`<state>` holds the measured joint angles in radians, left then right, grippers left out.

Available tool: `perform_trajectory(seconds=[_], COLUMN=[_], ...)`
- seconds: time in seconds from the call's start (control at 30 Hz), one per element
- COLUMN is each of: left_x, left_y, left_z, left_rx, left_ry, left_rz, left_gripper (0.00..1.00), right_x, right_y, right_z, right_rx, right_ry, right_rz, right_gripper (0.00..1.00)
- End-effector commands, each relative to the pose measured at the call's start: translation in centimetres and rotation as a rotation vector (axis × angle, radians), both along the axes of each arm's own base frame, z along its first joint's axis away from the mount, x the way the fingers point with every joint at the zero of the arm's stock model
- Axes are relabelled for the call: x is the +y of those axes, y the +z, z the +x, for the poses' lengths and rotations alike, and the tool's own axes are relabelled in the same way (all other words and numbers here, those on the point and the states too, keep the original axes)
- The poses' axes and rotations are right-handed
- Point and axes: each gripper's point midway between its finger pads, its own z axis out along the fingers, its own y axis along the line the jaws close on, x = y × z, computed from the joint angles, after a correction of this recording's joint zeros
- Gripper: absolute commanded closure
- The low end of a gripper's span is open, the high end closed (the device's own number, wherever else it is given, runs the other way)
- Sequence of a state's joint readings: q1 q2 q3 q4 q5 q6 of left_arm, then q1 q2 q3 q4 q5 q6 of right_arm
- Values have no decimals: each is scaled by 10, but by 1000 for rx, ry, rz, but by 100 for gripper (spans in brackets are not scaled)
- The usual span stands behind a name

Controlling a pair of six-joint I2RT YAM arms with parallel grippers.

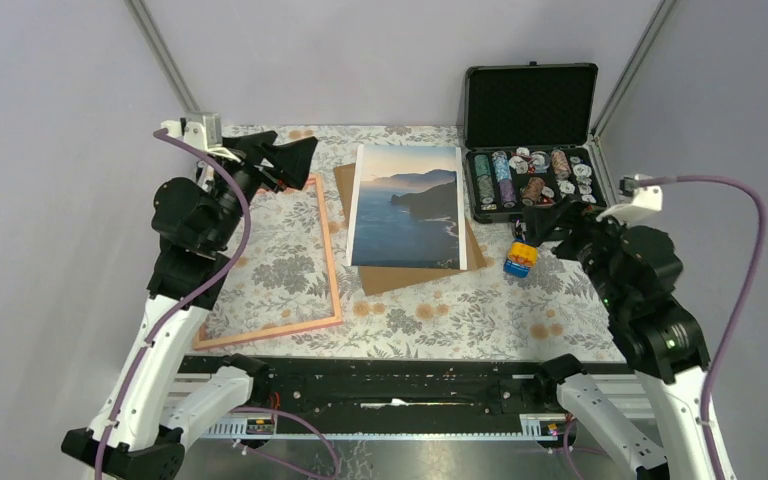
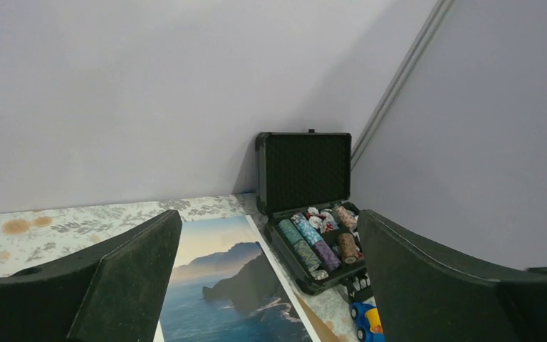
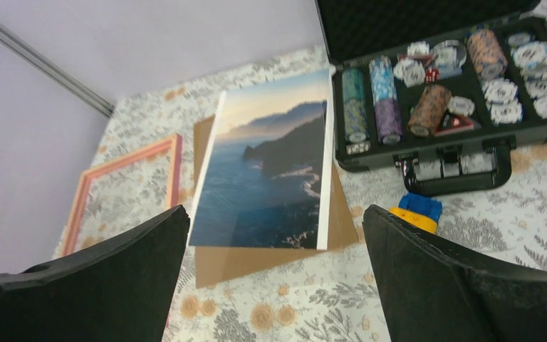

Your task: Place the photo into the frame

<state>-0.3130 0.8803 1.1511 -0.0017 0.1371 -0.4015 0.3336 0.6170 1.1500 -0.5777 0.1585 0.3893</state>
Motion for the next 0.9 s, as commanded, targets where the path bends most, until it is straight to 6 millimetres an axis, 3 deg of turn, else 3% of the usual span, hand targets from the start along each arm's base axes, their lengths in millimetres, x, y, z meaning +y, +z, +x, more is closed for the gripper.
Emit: perform_trajectory(seconds=[0.0, 0.2, 0.33, 0.53, 0.73, 0.87], left_x=[-14, -39, -66, -118, -143, -167], left_y=[14, 3, -20, -91, -172, -226], left_z=[-9, -11, -2, 27, 56, 62], left_rx=[-56, -21, 82, 377, 657, 846], left_ry=[-67, -141, -211, -364, -364, -449], left_rz=[-24, -23, -68, -127, -104, -76], left_gripper=[1, 1, 1, 1, 1, 1], right_x=[15, 36, 51, 70, 71, 73], right_y=[-37, -93, -134, -205, -253, -274], right_z=[22, 39, 52, 71, 87, 89], right_rx=[126, 284, 343, 493, 633, 702], right_ry=[24, 64, 101, 157, 84, 51], right_rz=[-8, 33, 54, 27, 34, 73], right_gripper=[0, 0, 0, 7, 6, 6])
